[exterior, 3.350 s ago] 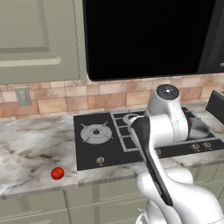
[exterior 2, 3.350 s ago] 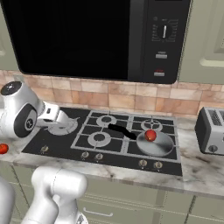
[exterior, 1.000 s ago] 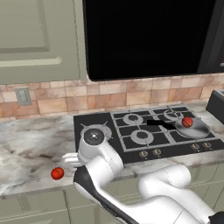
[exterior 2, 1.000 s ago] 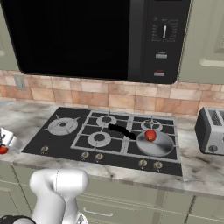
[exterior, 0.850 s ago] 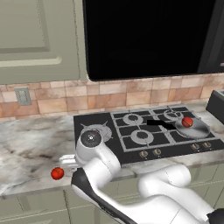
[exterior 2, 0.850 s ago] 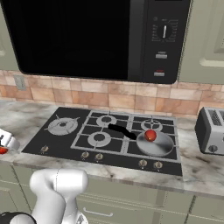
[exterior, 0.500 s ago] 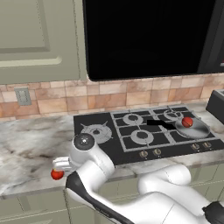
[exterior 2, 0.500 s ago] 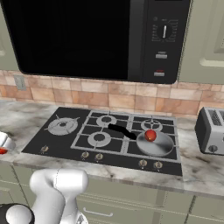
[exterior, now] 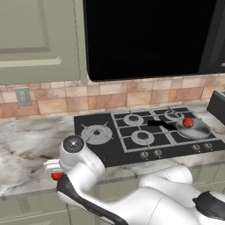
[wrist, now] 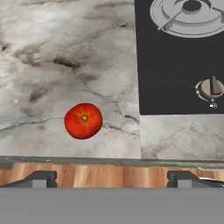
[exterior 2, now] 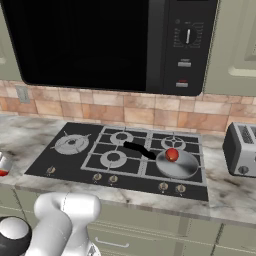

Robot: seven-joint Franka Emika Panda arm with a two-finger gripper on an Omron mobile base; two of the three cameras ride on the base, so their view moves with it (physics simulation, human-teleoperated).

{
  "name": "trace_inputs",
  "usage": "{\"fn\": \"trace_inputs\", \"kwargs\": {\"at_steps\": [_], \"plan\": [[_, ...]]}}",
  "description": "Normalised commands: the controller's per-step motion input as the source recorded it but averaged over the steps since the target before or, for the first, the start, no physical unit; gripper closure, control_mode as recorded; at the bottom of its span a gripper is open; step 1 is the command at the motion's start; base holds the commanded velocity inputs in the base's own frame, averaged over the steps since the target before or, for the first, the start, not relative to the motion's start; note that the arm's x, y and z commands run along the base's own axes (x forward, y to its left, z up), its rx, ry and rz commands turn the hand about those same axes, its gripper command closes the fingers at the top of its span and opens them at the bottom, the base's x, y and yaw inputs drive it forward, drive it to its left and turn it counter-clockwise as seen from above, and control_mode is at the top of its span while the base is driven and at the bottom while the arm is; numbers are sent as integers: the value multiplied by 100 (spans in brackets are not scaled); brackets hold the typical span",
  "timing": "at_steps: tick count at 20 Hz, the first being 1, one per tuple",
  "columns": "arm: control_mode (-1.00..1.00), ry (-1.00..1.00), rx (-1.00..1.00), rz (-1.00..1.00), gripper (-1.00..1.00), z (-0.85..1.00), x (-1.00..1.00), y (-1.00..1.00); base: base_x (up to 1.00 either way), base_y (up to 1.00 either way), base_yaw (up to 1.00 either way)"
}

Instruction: Place the pan on the front right burner on the stove. Then place the tomato and the onion in the pan and turn on the front right burner.

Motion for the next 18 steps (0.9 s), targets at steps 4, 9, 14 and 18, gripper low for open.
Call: {"fn": "trace_inputs", "kwargs": {"at_steps": [4,9,14,18], "plan": [[-100,0,0,0,-100,-26,6,0,0,0,0],[-100,0,0,0,-100,-29,9,0,0,0,0],[-100,0,0,0,-100,-18,20,9,0,0,0],[-100,0,0,0,-100,-15,32,23,0,0,0]]}}
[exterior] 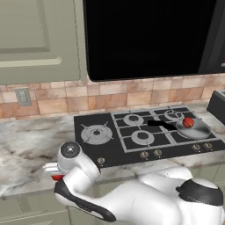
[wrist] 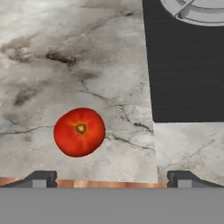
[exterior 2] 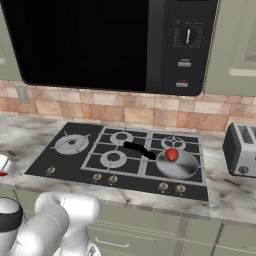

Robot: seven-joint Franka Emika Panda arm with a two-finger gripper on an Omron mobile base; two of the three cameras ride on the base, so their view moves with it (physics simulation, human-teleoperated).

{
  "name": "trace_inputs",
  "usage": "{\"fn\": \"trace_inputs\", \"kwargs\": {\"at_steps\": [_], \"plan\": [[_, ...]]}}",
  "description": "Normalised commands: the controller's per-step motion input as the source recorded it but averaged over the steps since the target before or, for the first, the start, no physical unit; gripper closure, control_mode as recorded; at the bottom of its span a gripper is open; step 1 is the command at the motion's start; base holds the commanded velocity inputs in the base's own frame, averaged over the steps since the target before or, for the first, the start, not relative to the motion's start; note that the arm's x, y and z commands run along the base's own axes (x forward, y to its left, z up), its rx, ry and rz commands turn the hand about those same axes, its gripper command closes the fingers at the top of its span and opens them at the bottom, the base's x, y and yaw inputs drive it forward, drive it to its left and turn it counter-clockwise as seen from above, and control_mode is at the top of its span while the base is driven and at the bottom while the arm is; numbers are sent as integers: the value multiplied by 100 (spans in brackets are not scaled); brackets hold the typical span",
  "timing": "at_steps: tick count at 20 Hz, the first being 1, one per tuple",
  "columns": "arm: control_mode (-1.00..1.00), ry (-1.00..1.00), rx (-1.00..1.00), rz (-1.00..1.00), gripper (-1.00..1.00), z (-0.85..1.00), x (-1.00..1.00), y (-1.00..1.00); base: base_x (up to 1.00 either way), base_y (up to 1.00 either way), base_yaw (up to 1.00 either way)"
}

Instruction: Place the pan on the front right burner on the stove. Then place the tomato and the onion in the pan and turn on the front right burner.

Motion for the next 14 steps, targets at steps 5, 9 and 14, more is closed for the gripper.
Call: {"fn": "trace_inputs", "kwargs": {"at_steps": [5,9,14], "plan": [[-100,0,0,0,-100,-20,38,34,0,0,0],[-100,2,0,0,-100,-28,24,26,0,0,0],[-100,8,0,0,-100,-39,7,17,0,0,0]]}}
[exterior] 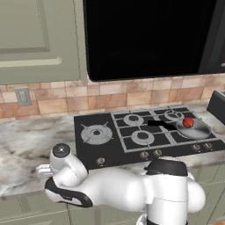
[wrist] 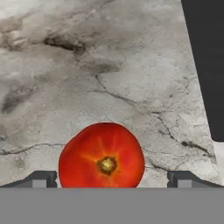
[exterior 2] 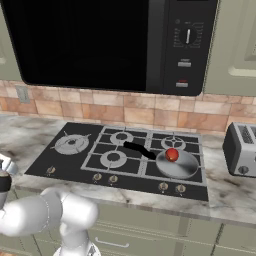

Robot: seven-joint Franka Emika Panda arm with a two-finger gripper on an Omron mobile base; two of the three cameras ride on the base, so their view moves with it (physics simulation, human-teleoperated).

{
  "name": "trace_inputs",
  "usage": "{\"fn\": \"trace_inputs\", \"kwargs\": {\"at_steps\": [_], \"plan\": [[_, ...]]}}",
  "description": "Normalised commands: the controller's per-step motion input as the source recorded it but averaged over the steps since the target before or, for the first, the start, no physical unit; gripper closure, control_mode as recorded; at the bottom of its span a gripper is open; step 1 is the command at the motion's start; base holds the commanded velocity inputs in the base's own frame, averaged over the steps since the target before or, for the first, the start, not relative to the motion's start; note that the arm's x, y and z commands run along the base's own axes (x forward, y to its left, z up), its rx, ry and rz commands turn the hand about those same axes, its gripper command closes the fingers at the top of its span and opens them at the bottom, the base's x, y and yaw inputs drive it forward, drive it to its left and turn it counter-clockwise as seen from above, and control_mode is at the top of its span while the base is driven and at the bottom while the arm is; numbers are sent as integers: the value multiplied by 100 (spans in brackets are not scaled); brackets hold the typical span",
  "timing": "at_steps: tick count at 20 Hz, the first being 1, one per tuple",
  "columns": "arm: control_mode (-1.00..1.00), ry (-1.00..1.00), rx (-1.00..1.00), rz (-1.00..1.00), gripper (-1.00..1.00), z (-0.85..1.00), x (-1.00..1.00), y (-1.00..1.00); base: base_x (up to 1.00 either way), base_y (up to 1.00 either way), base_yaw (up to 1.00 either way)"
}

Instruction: Place the pan on the front right burner on the stove. Then place the tomato and the onion in the pan and turn on the front right burner.

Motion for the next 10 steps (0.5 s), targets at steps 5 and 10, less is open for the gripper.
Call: {"fn": "trace_inputs", "kwargs": {"at_steps": [5,10], "plan": [[-100,5,0,0,-100,-36,11,18,0,0,0],[-100,0,0,0,-100,-32,11,17,0,0,0]]}}
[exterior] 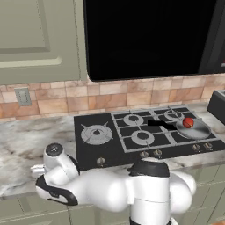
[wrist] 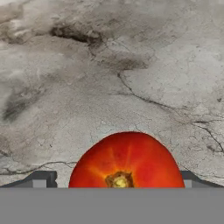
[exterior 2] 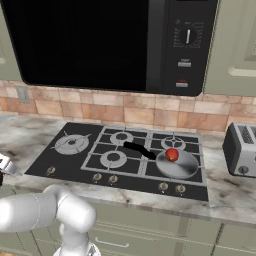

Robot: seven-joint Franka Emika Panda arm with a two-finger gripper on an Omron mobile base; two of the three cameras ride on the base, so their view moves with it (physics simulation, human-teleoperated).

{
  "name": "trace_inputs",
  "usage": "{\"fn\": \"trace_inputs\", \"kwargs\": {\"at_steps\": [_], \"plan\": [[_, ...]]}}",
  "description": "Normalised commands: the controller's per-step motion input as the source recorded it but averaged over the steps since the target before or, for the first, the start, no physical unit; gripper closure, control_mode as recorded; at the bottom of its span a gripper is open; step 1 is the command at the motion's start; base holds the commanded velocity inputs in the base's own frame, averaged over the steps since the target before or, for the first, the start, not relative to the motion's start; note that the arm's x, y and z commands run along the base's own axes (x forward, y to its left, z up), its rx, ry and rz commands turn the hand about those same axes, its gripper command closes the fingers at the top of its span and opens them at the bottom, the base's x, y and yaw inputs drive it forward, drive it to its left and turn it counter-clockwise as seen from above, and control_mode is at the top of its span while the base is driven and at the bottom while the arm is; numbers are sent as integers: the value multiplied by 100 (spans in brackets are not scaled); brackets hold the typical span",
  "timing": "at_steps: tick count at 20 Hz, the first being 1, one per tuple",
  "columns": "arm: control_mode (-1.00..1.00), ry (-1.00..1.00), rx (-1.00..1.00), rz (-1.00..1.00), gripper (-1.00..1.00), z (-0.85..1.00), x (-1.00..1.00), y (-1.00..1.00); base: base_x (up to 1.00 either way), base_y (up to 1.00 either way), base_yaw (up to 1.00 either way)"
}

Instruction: Place the pan on the front right burner on the stove. Then place the tomato and the onion in the pan and turn on the front right burner.

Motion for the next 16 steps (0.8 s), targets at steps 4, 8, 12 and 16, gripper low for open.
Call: {"fn": "trace_inputs", "kwargs": {"at_steps": [4,8,12,16], "plan": [[-100,0,-1,0,-100,-34,4,15,0,0,0],[-100,4,-6,-3,-100,-52,-3,2,0,0,0],[-100,15,-10,-14,100,-77,-25,-13,0,0,0],[-100,14,-10,-15,100,-81,-30,-28,0,0,0]]}}
